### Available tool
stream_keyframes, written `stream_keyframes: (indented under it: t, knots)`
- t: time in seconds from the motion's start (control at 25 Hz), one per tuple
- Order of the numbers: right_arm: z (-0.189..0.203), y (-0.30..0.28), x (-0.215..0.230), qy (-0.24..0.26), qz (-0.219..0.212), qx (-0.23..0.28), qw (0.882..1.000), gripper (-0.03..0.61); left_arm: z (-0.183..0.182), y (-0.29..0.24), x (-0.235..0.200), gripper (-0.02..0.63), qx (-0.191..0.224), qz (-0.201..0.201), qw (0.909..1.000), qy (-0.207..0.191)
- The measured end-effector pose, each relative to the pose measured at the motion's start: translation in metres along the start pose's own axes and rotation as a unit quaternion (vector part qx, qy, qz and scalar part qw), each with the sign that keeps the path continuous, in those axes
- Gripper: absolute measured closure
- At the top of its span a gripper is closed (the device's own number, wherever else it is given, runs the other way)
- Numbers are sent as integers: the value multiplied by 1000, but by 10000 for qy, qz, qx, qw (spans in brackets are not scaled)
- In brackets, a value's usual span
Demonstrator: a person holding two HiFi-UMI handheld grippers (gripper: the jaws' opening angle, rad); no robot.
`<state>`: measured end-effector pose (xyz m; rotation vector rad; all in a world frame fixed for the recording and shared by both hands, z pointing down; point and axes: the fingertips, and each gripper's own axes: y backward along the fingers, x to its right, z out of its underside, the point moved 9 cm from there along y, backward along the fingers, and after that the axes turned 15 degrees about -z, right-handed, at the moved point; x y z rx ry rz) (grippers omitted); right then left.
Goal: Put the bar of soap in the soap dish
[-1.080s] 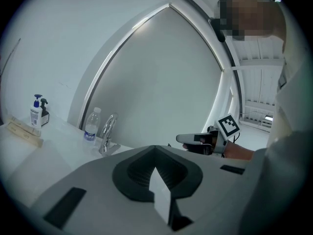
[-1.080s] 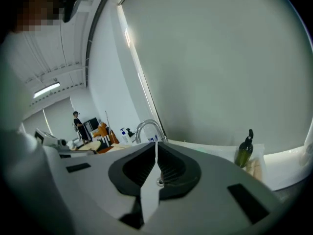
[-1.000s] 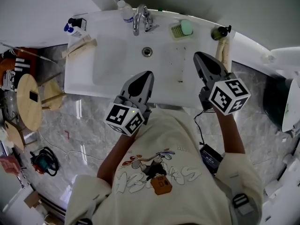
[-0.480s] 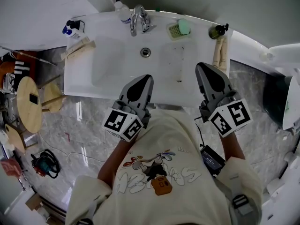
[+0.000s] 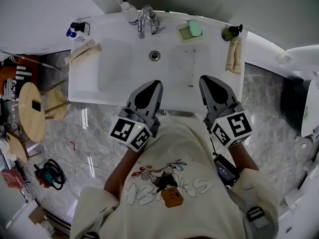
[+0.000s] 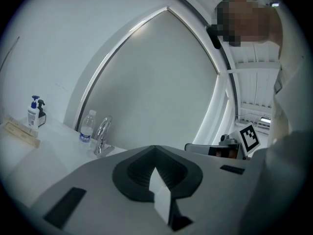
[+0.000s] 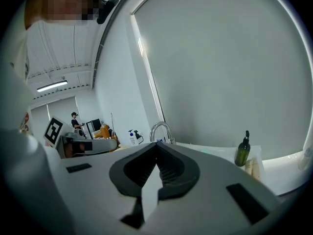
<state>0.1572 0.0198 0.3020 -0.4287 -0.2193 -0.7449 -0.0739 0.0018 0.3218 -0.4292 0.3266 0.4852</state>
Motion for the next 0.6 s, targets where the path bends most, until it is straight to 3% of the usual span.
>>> stream_keyframes:
  t: [0.36, 0.6]
  knots:
    - [-7, -3, -6, 270, -32, 141, 9995, 571, -1, 1, 3, 606, -14, 48, 10000, -15]
    - [-10, -8, -8, 186, -58, 110, 9997, 571, -4, 5, 1, 606, 34, 13, 10000, -23]
